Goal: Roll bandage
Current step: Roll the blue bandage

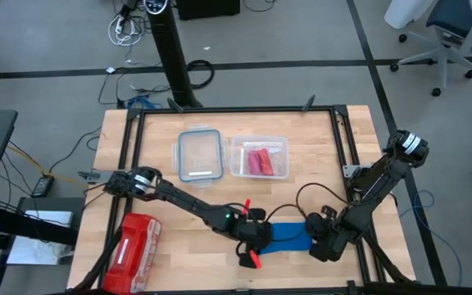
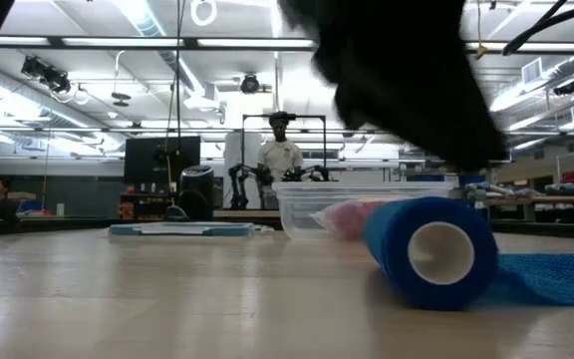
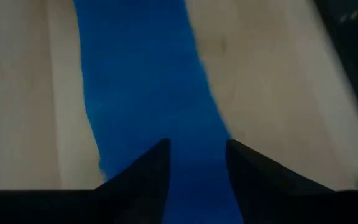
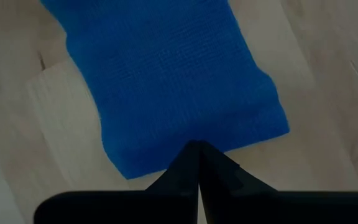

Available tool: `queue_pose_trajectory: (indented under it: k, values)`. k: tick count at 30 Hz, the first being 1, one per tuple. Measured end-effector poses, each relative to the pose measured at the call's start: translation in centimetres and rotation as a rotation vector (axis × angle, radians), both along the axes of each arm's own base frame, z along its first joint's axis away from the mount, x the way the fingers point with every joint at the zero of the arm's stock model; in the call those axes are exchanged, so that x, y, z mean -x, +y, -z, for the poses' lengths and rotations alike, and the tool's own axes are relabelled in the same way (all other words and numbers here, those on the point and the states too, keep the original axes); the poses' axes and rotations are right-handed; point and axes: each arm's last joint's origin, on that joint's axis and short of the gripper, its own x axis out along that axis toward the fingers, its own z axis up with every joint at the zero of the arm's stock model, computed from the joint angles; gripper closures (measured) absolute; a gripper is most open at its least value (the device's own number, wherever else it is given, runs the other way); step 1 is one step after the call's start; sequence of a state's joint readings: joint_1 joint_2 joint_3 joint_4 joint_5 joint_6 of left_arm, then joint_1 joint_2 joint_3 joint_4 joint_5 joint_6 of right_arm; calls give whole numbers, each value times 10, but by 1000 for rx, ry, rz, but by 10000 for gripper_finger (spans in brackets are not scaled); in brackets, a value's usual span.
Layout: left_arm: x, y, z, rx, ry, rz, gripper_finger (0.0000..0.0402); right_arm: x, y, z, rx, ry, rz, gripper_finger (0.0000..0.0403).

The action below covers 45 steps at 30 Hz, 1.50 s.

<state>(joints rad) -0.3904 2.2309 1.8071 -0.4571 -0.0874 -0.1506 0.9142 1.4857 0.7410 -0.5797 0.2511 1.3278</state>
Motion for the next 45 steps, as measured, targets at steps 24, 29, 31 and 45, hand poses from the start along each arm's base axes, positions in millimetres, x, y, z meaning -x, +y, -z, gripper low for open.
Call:
queue_pose_trajectory:
  k: [24, 29, 31, 45]
  values:
    - [-2, -5, 17, -157, 153, 97, 241, -13, 4, -4, -40, -112, -31, 399]
    - [-8, -5, 29, -167, 141, 107, 241, -27, -7, -4, -46, -90, -74, 400]
    - [-7, -3, 29, -171, 164, 105, 241, -34, -14, -4, -47, -66, -94, 399]
    - [-7, 1, 27, -98, 181, -5, 241, -46, -9, -11, -132, -91, -134, 398]
